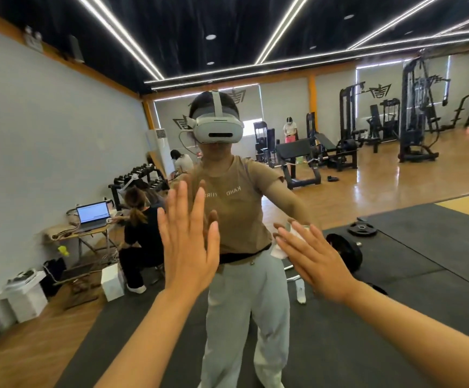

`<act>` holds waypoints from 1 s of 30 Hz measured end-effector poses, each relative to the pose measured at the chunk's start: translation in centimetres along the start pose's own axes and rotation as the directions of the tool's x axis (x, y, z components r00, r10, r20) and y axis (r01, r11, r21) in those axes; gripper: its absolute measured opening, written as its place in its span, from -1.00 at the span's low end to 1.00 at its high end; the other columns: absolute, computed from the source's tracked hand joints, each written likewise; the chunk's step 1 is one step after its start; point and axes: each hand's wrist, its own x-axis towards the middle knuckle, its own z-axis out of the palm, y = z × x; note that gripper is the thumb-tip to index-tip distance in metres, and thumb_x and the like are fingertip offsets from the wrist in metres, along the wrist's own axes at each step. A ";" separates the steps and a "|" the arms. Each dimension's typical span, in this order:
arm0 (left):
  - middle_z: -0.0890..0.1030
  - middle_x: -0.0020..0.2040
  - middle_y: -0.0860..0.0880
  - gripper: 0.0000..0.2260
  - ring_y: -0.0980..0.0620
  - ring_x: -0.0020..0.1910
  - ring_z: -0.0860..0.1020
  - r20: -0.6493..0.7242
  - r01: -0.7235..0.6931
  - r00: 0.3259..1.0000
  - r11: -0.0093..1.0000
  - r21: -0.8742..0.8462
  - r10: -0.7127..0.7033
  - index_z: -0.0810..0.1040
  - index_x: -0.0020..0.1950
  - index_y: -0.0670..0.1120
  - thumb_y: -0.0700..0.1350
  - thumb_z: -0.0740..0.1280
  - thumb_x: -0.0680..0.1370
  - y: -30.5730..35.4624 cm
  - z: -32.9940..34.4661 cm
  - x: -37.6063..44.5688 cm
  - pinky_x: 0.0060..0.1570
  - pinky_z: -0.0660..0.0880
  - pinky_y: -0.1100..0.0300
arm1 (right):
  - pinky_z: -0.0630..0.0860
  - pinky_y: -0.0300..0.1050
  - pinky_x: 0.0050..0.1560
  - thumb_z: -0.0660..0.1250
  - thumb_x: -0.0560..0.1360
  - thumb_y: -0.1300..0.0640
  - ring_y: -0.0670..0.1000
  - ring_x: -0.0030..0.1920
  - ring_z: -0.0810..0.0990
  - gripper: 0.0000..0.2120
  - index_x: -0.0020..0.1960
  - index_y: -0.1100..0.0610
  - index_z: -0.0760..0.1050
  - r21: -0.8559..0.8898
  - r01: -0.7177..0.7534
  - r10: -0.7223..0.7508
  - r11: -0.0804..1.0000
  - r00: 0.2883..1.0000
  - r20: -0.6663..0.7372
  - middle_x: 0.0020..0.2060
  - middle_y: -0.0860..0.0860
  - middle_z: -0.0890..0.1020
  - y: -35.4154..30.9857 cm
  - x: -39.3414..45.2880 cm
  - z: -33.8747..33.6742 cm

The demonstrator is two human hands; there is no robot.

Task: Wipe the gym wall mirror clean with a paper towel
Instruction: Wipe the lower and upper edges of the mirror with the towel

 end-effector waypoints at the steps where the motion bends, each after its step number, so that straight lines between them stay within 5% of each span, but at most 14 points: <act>1: -0.12 0.65 -0.09 -0.42 -0.08 0.63 -0.14 0.012 0.035 0.999 0.998 0.052 -0.036 0.00 0.65 -0.08 0.00 0.09 0.66 -1.2 0.0 -1.1 0.56 -0.26 -0.05 | 0.03 0.11 0.59 0.18 0.63 0.17 0.14 0.59 0.13 -0.48 0.57 0.14 0.19 -0.007 0.024 -0.024 1.000 1.000 0.010 0.57 0.03 0.21 0.2 0.4 -0.3; 8: -0.20 0.65 -0.09 -0.42 -0.09 0.62 -0.17 0.066 0.042 0.996 0.968 0.249 -0.061 -0.15 0.65 -0.05 0.05 -0.02 0.68 -4.0 0.7 -3.2 0.55 -0.31 -0.07 | 0.02 0.19 0.58 0.20 0.63 0.26 0.21 0.56 0.17 -0.51 0.54 0.24 0.24 0.039 -0.086 0.092 0.995 0.980 -0.177 0.53 0.17 0.28 2.8 12.0 -2.9; 15: -0.18 0.65 -0.09 -0.46 -0.10 0.63 -0.14 0.016 0.039 0.999 0.963 0.267 -0.045 -0.08 0.64 -0.09 0.06 -0.09 0.70 -3.9 1.2 -3.3 0.56 -0.25 -0.11 | -0.09 0.14 0.59 0.15 0.64 0.20 0.22 0.56 0.15 -0.54 0.53 0.22 0.30 0.205 -0.329 0.383 0.922 0.853 -0.354 0.53 0.15 0.30 2.0 20.9 -4.2; 22: -0.16 0.65 -0.12 -0.47 -0.12 0.63 -0.12 0.011 0.025 0.999 0.951 0.307 -0.030 -0.04 0.64 -0.12 0.06 -0.09 0.71 -4.1 1.4 -3.4 0.56 -0.22 -0.13 | 0.04 0.22 0.56 0.15 0.59 0.30 0.20 0.59 0.11 -0.49 0.54 0.16 0.25 0.125 -0.031 0.048 0.992 0.989 -0.139 0.55 0.08 0.27 -4.9 6.1 2.3; 25: -0.16 0.65 -0.11 -0.47 -0.12 0.63 -0.12 -0.004 0.029 1.000 0.946 0.322 -0.029 0.00 0.63 -0.14 0.05 -0.07 0.70 -4.1 1.5 -3.4 0.57 -0.20 -0.13 | 0.03 0.09 0.59 -0.01 0.70 0.23 0.12 0.58 0.15 -0.59 0.52 0.12 0.28 0.051 0.091 -0.089 0.995 0.996 -0.031 0.50 0.04 0.38 -6.0 2.2 3.6; 30: -0.20 0.64 -0.09 -0.46 -0.10 0.62 -0.16 0.009 0.034 0.999 0.940 0.339 -0.039 -0.02 0.64 -0.12 0.03 -0.02 0.69 -4.1 1.5 -3.4 0.56 -0.24 -0.11 | 0.03 0.05 0.59 0.07 0.71 0.20 0.12 0.54 0.26 -0.61 0.52 0.13 0.28 0.016 0.187 -0.187 0.982 0.982 -0.010 0.49 0.06 0.39 -4.8 2.8 3.0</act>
